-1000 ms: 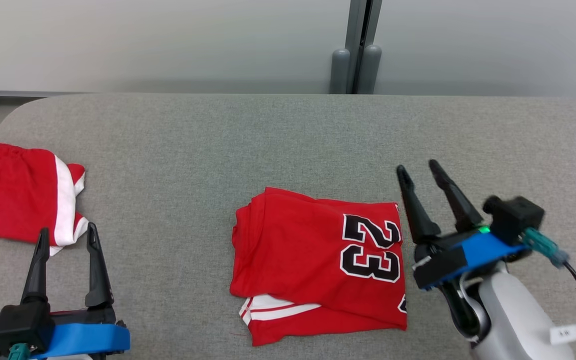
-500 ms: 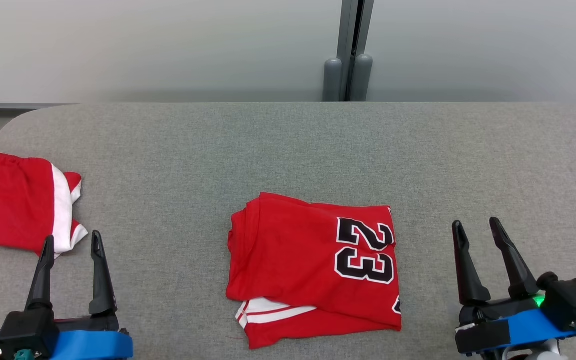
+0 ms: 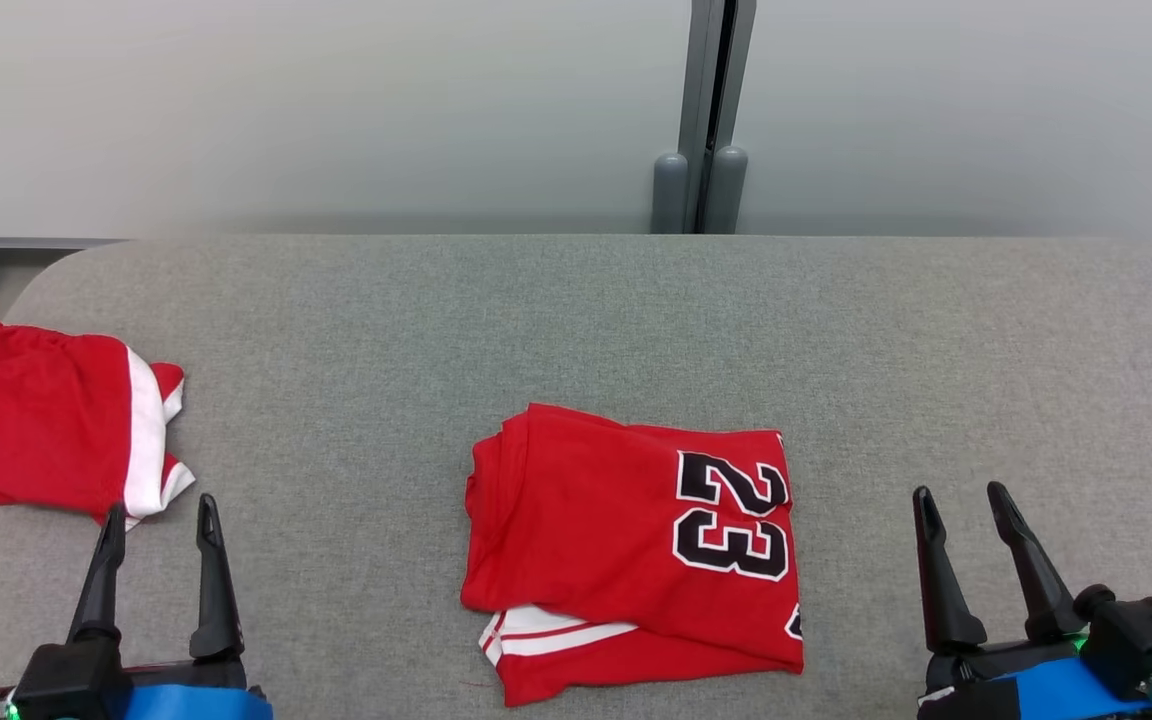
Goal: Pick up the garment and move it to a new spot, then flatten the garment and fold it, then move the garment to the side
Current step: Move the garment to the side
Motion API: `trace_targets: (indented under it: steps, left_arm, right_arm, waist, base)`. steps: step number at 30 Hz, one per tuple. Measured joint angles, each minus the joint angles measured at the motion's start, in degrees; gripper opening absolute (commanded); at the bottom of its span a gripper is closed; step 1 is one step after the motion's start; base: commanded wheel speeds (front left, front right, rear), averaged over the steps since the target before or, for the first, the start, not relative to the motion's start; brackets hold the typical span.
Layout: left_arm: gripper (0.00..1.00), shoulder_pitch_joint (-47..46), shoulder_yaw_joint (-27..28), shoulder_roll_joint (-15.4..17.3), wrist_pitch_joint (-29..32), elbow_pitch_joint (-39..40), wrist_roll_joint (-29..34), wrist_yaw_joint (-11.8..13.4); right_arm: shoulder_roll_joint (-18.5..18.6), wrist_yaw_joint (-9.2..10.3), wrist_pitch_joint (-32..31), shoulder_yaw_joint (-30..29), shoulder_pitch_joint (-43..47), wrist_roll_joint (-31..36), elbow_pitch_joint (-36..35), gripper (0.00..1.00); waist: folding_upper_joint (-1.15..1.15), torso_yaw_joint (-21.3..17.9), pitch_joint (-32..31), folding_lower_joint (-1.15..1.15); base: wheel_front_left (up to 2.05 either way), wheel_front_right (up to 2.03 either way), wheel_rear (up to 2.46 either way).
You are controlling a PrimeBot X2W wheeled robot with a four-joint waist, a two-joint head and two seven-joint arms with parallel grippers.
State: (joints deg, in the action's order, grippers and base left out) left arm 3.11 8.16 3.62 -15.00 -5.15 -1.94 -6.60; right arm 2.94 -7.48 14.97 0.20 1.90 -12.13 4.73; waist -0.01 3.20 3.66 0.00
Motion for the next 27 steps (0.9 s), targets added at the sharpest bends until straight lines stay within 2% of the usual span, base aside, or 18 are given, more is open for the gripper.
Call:
trace_targets:
  steps: [12, 27]
  left_arm:
    - [1.0, 1.8, -1.2, 0.8, 0.2, -0.5, 0.6, 0.4]
    - [1.0, 1.9, -1.9, 1.3, 1.8, 0.2, -0.1, 0.7]
  right_arm:
    - [0.0, -0.01, -0.3, -1.3, 1.0, 3.0, 2.6, 1.0]
    - [0.0, -0.01, -2.3, -2.9, 1.3, 2.6, 1.5, 1.0]
  waist:
    - [0.0, 0.0, -1.8, 0.0]
    - [0.01, -0.4, -1.9, 0.0]
  base:
    - [0.0, 0.0, 0.0]
    - [0.0, 0.0, 0.0]
